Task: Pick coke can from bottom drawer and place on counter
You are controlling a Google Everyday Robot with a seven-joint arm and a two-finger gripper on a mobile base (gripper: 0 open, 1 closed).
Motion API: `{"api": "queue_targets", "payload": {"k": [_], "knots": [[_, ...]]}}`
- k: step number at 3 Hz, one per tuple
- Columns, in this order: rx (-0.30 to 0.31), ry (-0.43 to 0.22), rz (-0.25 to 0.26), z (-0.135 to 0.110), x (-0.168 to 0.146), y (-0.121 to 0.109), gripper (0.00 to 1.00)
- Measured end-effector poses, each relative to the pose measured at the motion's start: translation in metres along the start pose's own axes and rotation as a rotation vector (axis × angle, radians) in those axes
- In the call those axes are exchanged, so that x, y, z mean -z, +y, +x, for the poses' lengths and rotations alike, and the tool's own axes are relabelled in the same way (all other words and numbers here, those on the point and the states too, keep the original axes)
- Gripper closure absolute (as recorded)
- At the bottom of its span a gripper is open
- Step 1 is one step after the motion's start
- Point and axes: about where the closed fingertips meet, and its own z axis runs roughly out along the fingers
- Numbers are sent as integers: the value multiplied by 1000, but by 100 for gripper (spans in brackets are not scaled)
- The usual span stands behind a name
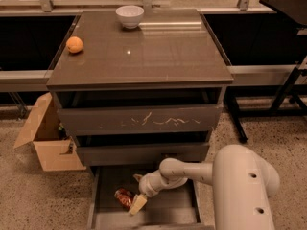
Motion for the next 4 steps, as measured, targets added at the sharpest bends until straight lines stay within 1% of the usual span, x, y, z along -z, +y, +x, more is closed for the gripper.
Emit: {"api": "queue_targets", "payload": {"k": [1, 2, 3, 4], "knots": [[7, 18, 28, 7, -20, -6, 0], [24, 22, 76, 17, -43, -18, 0], [31, 33, 102, 22, -58, -26, 0], [50, 107, 7, 73, -106, -18, 0]]}}
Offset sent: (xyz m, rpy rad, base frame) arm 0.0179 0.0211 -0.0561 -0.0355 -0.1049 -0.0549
